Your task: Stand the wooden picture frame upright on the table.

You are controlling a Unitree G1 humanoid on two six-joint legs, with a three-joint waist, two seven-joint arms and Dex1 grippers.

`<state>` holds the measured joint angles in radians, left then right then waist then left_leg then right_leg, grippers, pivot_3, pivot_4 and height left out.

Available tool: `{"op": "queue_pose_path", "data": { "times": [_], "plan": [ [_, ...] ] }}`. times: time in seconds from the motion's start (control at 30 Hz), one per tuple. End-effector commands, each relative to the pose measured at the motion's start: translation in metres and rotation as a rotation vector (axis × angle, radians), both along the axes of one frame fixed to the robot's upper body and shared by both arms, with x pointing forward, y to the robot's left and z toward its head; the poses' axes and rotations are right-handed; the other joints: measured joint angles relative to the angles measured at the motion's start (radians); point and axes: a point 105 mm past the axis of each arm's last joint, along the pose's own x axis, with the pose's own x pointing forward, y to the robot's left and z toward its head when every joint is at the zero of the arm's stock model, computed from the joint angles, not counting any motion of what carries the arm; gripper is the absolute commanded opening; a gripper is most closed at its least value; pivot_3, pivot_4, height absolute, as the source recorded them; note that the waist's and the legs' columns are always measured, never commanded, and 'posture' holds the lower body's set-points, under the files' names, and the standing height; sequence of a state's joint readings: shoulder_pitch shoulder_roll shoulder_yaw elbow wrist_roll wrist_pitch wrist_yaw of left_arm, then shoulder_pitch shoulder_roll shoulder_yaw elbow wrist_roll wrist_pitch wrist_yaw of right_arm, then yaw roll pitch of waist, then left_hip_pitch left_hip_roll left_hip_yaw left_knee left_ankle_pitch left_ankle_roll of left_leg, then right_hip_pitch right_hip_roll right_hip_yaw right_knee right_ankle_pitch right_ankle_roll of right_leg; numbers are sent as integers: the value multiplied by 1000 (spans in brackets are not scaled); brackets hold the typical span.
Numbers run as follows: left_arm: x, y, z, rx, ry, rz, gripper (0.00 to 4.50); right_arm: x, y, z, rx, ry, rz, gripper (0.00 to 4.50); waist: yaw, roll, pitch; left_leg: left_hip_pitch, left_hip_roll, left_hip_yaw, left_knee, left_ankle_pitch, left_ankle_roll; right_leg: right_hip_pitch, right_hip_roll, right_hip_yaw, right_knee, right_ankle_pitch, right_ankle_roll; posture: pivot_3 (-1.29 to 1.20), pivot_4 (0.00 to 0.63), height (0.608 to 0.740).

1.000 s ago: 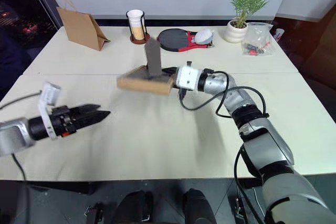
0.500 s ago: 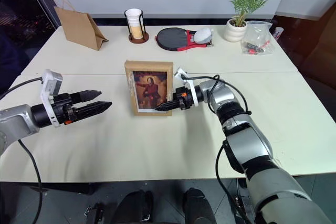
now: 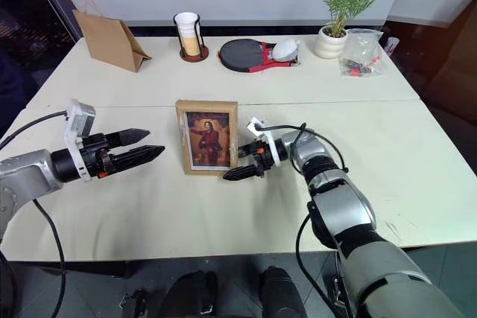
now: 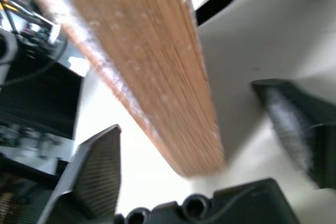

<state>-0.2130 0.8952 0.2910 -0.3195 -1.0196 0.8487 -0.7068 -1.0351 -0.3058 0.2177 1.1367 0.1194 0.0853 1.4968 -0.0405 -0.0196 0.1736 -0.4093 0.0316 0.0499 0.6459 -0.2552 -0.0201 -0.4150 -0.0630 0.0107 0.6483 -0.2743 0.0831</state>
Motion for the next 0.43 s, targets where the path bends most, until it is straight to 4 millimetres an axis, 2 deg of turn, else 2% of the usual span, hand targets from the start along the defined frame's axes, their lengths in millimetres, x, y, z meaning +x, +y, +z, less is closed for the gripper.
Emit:
{"op": "queue_pose_path", "data": {
  "times": [0.03, 0.1, 0.2, 0.33, 0.43],
  "plan": [
    [-6, 3, 8, 51, -62, -29, 4500, 7, -51, 34, -11, -186, -97, 4456, 6, 0, 0, 0, 0, 0, 0, 0, 0, 0, -1, 0, -1, 0, 0, 0, 150, 740],
    [-8, 5, 9, 81, -78, -40, 4500, -2, -73, 57, 1, -252, -145, 4456, 9, 0, 0, -1, -1, 0, 0, -1, 1, 0, -2, 0, -2, 0, 0, 0, 150, 740],
    [-11, 5, 8, 130, -93, -69, 4500, -28, -94, 88, -32, -368, -175, 4456, 4, 1, 0, -2, -1, 0, -2, -1, 1, -2, -2, 0, -3, -1, -2, 0, 150, 740],
    [-14, 5, 9, 152, -98, -88, 4500, -61, -109, 115, -97, -457, -219, 4456, -4, 4, 1, -1, 0, 1, -4, -1, 1, -4, -2, 0, -2, -1, -2, 0, 150, 740],
    [-16, 7, 8, 173, -97, -91, 4500, -77, -110, 126, -112, -482, -254, 4456, -4, 4, 1, 0, 0, 1, -4, -1, 1, -3, -1, 0, -1, -3, -5, 0, 150, 740]
  ]
}}
